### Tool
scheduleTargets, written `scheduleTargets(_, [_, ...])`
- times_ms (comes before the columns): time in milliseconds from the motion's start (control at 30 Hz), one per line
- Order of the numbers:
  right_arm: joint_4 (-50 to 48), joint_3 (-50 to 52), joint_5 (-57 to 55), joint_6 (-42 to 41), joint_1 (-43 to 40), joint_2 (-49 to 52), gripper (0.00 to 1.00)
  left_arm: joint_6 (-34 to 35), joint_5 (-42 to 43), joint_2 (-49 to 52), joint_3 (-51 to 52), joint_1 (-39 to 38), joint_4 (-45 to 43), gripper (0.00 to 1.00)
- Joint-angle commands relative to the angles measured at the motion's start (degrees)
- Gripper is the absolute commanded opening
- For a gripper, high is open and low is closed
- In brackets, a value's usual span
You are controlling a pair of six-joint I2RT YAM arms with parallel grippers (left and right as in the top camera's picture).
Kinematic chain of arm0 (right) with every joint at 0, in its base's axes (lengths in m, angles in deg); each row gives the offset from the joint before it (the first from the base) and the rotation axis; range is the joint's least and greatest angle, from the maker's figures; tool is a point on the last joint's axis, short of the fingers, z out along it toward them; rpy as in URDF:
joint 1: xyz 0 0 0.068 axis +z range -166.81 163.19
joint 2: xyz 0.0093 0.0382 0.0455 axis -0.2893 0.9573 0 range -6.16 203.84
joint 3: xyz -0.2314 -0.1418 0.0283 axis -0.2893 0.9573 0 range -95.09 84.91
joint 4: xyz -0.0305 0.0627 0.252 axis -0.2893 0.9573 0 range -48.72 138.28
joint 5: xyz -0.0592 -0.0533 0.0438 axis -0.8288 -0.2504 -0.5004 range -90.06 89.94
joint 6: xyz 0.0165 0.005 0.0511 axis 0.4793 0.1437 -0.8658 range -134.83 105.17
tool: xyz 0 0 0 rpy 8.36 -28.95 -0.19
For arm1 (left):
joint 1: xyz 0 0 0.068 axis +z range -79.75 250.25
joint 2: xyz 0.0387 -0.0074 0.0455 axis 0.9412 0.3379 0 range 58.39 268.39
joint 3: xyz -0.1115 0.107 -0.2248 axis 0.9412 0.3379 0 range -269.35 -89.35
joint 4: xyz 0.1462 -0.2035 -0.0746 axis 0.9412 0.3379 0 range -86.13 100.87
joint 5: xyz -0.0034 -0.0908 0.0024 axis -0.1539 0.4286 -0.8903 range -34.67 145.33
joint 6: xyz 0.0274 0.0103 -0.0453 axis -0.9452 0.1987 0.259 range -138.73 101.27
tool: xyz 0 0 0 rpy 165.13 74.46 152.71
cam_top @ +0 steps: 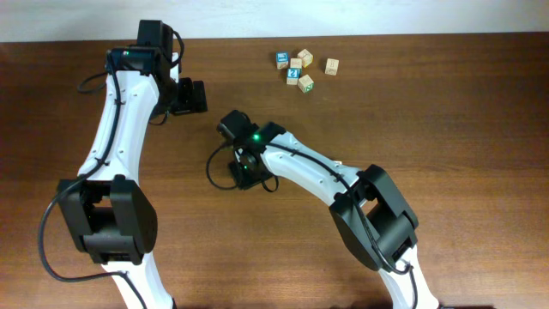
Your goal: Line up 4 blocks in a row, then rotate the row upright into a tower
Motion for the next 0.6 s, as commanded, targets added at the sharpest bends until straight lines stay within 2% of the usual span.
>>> scheduleTargets(0, [0.9,0.1,-8.6,-11.0,-3.2,0.4,0.38,0.5,-0.4,0.5,-0.6,-0.1,0.1,0.99])
scheduleTargets(100, [2.6,0.1,-9.4,-16.3,-6.4,0.4,0.37,0.5,-0.4,0.5,-0.6,-0.1,0.1,0.99])
scheduleTargets(367, [7.5,0.1,-11.5,-20.9,-7.9,0.4,0.37,0.5,-0.4,0.5,-0.6,-0.1,0.1,0.99])
scheduleTargets(433, [7.4,0.1,-11.0,-20.9,-8.2,0.4,0.38,0.5,-0.4,0.5,-0.6,-0.1,0.1,0.99])
scheduleTargets(567, [10.8,-3.8,-11.1,-20.8,-8.2,0.4,0.46,0.5,-0.4,0.5,-0.6,-0.1,0.1,0.99])
